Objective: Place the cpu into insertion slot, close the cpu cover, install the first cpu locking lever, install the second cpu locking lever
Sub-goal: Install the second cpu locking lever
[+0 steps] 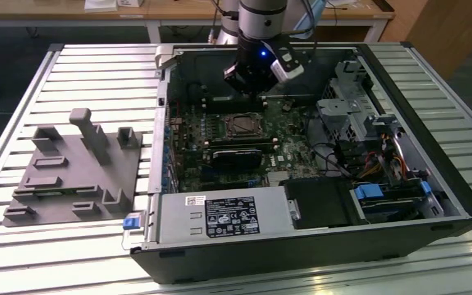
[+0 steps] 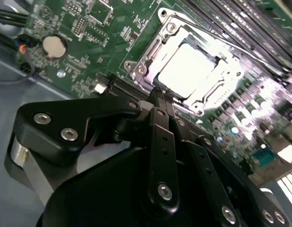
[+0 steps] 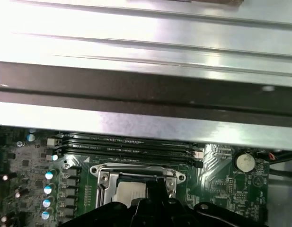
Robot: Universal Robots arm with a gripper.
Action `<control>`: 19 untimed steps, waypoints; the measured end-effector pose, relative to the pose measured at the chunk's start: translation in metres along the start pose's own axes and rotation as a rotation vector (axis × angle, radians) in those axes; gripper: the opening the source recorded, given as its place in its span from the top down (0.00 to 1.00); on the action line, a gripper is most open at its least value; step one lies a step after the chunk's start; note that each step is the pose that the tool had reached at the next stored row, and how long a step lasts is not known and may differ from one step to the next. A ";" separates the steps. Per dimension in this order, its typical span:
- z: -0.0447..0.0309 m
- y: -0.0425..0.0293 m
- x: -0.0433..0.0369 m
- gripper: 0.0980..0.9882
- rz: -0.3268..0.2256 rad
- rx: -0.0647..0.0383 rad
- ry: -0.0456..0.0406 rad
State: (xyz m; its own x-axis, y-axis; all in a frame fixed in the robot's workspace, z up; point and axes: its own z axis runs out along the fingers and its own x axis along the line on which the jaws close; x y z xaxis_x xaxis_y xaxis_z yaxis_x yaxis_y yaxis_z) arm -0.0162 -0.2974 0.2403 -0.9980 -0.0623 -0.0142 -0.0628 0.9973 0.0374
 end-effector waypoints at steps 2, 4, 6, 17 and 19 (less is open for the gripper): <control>-0.0062 0.0002 -0.0001 0.99 0.000 0.000 -0.0001; -0.0080 -0.0006 -0.0001 0.99 0.000 0.000 0.0000; -0.0081 -0.0033 0.0002 0.99 0.000 0.000 0.0000; -0.0077 -0.0224 0.0014 0.99 0.000 0.000 0.0001; -0.0076 -0.0268 0.0017 0.99 0.000 0.000 0.0000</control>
State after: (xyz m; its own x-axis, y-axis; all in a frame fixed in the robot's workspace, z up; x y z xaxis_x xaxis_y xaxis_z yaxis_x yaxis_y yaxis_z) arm -0.0163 -0.3245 0.2469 -0.9980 -0.0623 -0.0142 -0.0628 0.9973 0.0374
